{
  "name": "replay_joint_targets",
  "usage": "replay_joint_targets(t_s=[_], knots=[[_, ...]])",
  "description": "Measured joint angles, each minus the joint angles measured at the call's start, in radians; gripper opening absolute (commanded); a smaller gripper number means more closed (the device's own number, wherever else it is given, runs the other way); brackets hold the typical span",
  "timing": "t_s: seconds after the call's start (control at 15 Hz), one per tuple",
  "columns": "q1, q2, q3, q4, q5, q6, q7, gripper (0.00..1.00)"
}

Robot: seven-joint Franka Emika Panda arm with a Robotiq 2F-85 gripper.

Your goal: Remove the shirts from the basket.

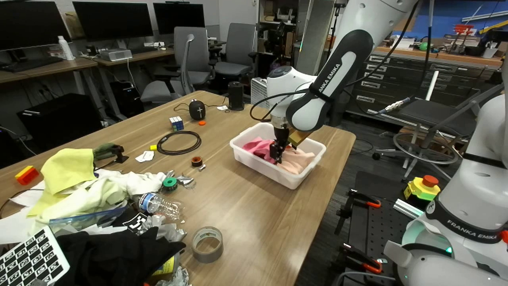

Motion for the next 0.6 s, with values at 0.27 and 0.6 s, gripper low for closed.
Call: replay_joint_targets(t_s=[0.27, 0.6], knots=[[0.017, 0.017, -0.03, 0.002, -0.047, 0.018, 0.01, 0.42], [0.052, 0.03, -0.065, 0.0, -0.093, 0.023, 0.031, 0.07]])
